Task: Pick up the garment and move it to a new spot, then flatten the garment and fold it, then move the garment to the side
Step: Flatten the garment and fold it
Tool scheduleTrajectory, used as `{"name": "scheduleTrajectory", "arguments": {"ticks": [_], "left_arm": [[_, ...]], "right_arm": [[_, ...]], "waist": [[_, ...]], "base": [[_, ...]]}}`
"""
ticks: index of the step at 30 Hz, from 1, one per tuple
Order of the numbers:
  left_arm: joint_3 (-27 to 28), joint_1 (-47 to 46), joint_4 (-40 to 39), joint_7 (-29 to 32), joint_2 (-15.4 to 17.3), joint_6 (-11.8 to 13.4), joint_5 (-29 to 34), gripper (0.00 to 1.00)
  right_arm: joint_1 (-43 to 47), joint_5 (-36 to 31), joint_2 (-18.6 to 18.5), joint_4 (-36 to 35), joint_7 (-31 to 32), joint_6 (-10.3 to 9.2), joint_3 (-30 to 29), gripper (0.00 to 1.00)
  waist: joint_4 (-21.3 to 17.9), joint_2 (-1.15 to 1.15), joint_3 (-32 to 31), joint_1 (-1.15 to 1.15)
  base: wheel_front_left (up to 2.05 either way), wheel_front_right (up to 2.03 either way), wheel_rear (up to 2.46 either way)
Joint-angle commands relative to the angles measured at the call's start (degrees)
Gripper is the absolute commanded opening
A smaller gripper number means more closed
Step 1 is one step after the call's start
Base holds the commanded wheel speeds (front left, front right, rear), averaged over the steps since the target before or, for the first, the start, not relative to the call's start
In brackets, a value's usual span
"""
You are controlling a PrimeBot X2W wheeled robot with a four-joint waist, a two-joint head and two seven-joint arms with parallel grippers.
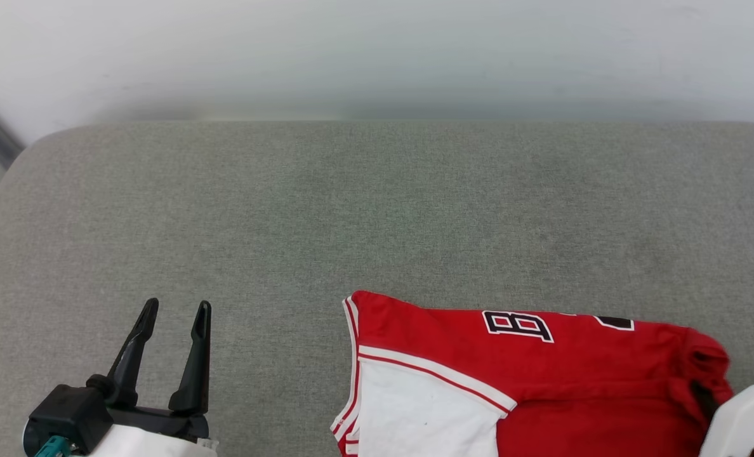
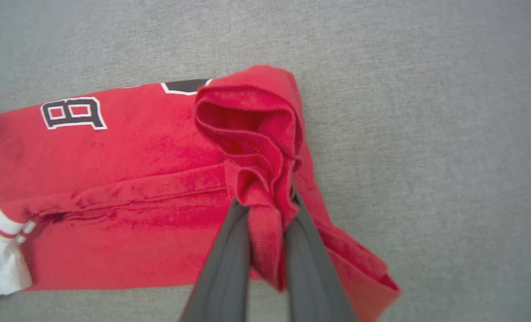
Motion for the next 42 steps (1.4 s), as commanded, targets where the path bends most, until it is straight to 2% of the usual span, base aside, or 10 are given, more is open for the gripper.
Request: {"name": "scheduleTrajectory", "arguments": {"ticks": [1,8,14,22,32,40,41,42], "left_arm": [[0.1,0.5,0.0,-0.3,-0.1,-0.1,0.0,1.00],[-0.5,1.1,0.4,-0.3,-0.9,-0.1,-0.2,1.00],[-1.6,1.3,0.7,-0.3,-0.5,-0.1,-0.6,1.00],[-2.3,1.6,0.7,-0.3,-0.1,-0.1,-0.8,1.00],[-2.9,1.7,0.8,-0.3,0.2,-0.1,-1.0,1.00],[-3.0,1.6,1.1,-0.3,0.1,-0.1,-1.1,1.00],[-3.0,1.6,1.2,-0.3,0.1,-0.1,-1.1,1.00],[-3.0,1.7,1.3,-0.3,0.1,-0.1,-1.1,1.00]], "right_arm": [[1.1,0.7,0.9,-1.6,0.8,-0.02,1.1,0.00],[2.9,4.9,5.0,-8.9,5.2,-0.02,8.3,0.00],[0.7,9.7,7.1,-10.7,6.8,-0.02,13.3,0.00],[-2.3,21.5,7.2,-3.6,2.0,-0.01,19.1,0.00],[-8.1,28.7,7.2,6.1,-5.3,-0.01,28.4,0.00],[-12.2,31.9,7.2,14.1,-10.5,-0.01,32.7,0.00],[-12.7,32.3,7.2,14.9,-11.1,-0.01,33.2,0.79],[-13.2,32.9,7.2,15.5,-11.5,-0.01,34.0,1.00]], "waist": [[0.2,0.00,-0.2,0.00],[1.3,0.00,-1.0,0.00],[2.1,0.00,-1.4,0.00],[3.7,0.00,-2.0,0.00],[6.0,0.00,-1.6,0.00],[7.0,0.00,-1.5,0.00],[7.0,0.00,-1.5,0.00],[7.0,0.00,-1.6,0.00]], "base": [[0.00,0.00,0.00],[0.00,0.00,0.00],[0.00,0.00,0.00],[0.00,0.00,0.00],[0.00,0.00,0.00],[0.00,0.00,0.00],[0.00,0.00,0.00],[0.00,0.00,0.00]]}}
